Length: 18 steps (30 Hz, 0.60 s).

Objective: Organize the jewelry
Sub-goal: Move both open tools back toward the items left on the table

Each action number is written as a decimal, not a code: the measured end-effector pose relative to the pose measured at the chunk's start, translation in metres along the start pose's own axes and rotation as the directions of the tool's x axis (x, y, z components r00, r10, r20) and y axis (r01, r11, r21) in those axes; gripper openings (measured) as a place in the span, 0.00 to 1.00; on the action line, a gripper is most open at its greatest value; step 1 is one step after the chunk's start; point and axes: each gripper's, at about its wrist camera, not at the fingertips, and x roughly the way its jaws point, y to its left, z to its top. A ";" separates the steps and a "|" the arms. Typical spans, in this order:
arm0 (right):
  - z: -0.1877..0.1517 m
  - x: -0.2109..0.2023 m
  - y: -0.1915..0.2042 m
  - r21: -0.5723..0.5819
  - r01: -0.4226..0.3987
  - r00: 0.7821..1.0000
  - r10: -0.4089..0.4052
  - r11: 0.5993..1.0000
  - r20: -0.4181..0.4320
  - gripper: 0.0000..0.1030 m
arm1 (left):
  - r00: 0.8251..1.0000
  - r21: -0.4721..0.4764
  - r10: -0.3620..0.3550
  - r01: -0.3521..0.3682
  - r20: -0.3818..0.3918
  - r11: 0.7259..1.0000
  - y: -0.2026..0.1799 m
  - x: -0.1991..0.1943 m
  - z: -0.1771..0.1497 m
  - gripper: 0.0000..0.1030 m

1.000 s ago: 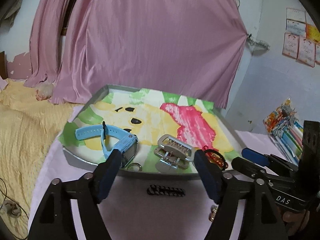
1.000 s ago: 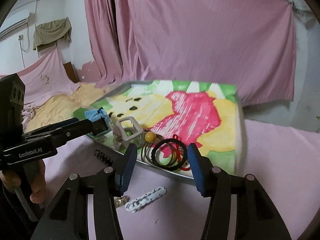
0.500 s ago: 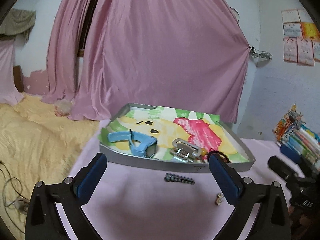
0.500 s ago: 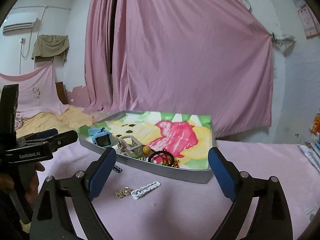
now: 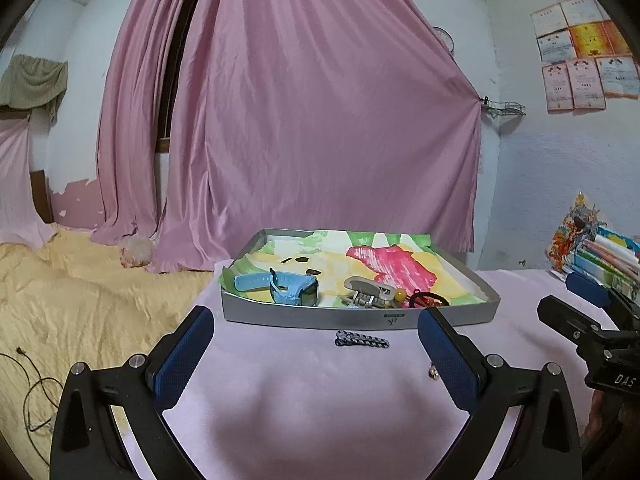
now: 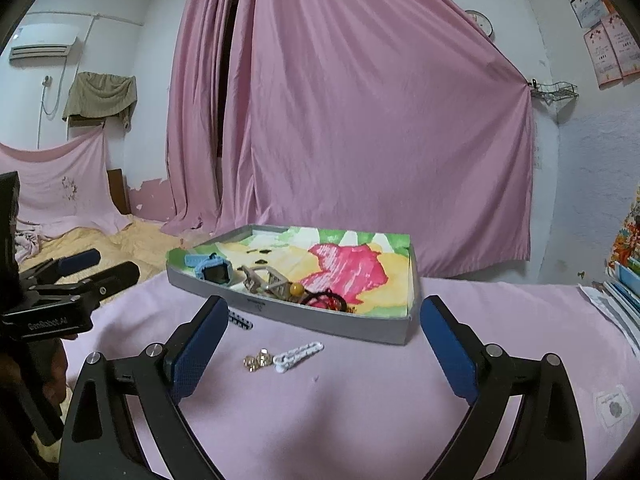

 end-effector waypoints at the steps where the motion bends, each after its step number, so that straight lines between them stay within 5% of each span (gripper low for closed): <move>1: -0.002 0.001 0.000 0.000 0.001 1.000 -0.001 1.000 -0.010 0.92 | 1.000 0.010 0.004 -0.004 -0.001 1.000 -0.001 0.000 -0.001 0.99; 18: -0.015 0.027 -0.001 -0.055 0.024 0.981 -0.034 0.998 -0.190 0.92 | 0.995 0.079 0.024 -0.016 -0.100 0.997 -0.003 0.014 -0.007 0.99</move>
